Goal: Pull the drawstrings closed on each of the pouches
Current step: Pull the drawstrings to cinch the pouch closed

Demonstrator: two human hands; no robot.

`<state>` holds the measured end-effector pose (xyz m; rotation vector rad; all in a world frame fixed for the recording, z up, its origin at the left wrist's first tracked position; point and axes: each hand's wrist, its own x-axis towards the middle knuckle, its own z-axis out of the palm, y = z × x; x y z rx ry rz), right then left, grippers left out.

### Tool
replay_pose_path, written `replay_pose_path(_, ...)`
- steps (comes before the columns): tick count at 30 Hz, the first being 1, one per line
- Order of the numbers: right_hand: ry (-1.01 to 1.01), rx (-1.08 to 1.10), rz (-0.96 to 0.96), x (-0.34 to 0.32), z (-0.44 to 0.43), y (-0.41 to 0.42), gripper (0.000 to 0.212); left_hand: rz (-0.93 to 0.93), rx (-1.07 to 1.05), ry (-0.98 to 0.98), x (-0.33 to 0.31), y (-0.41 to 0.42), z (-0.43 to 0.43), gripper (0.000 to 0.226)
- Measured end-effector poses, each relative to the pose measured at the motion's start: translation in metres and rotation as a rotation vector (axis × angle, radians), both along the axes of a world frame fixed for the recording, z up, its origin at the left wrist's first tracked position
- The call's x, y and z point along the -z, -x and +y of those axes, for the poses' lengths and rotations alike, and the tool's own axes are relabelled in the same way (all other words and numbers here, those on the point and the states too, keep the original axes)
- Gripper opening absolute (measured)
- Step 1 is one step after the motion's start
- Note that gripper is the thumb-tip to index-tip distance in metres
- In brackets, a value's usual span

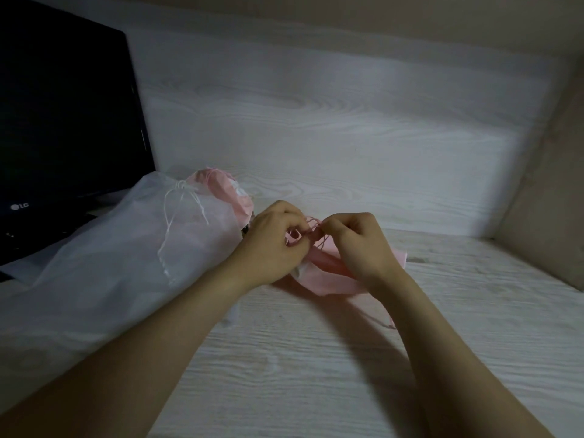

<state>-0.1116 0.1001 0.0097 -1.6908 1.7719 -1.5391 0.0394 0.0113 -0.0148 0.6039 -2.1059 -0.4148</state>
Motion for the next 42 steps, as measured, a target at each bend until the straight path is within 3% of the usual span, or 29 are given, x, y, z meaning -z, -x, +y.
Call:
replay_pose_path(3,-0.010,0.054,0.016,0.000,0.000,0.002,0.030,0.102,0.038,-0.282,-0.010,-0.001,0.000,0.020)
replay_pose_path(5,-0.011,0.091,0.012,0.001,0.000,0.004,0.030,0.349,0.164,-0.591,-0.025,-0.004,0.003,0.022)
replay_pose_path(7,-0.015,0.110,0.026,0.001,0.000,0.004,0.030,0.598,0.371,-0.837,-0.038,-0.011,0.007,0.042)
replay_pose_path(9,-0.024,0.107,0.042,0.002,0.000,0.004,0.032,0.783,0.514,-0.977,-0.042,-0.018,0.008,0.062)
replay_pose_path(13,-0.037,0.090,0.067,0.003,0.000,0.003,0.036,1.118,0.482,-1.189,-0.043,-0.024,-0.008,0.048)
replay_pose_path(15,-0.030,0.135,0.085,0.004,-0.001,0.006,0.040,1.049,0.245,-1.083,-0.042,-0.025,-0.016,0.045)
replay_pose_path(19,0.029,0.295,0.161,0.006,-0.004,0.010,0.036,0.746,-0.115,-0.642,-0.039,-0.028,-0.014,0.019)
replay_pose_path(24,0.084,0.592,0.337,0.013,-0.010,0.018,0.035,0.218,-0.192,0.036,-0.032,-0.033,-0.007,0.005)
replay_pose_path(27,0.157,0.705,0.304,0.016,-0.013,0.025,0.031,-0.049,-0.228,0.092,-0.027,-0.036,-0.005,0.026)
replay_pose_path(30,0.236,0.657,0.221,0.016,-0.015,0.027,0.029,-0.221,-0.300,0.201,-0.025,-0.037,-0.003,0.035)
replay_pose_path(31,0.266,0.593,0.138,0.014,-0.014,0.025,0.029,-0.247,-0.293,0.222,-0.024,-0.036,-0.003,0.036)
replay_pose_path(33,0.297,0.343,-0.218,0.006,-0.010,0.019,0.029,-0.266,-0.258,0.222,-0.023,-0.035,-0.004,0.035)
replay_pose_path(35,0.248,0.070,-0.583,-0.003,-0.003,0.010,0.030,-0.257,-0.234,0.200,-0.021,-0.032,-0.005,0.031)
replay_pose_path(36,0.198,-0.005,-0.662,-0.006,0.001,0.007,0.031,-0.255,-0.226,0.182,-0.019,-0.031,-0.006,0.028)
replay_pose_path(39,0.139,-0.007,-0.535,-0.002,-0.001,0.008,0.038,-0.267,-0.130,0.092,-0.016,-0.030,-0.010,0.016)
replay_pose_path(42,0.141,0.205,0.020,0.013,-0.011,0.014,0.037,-0.260,-0.081,0.071,-0.018,-0.033,-0.014,0.011)
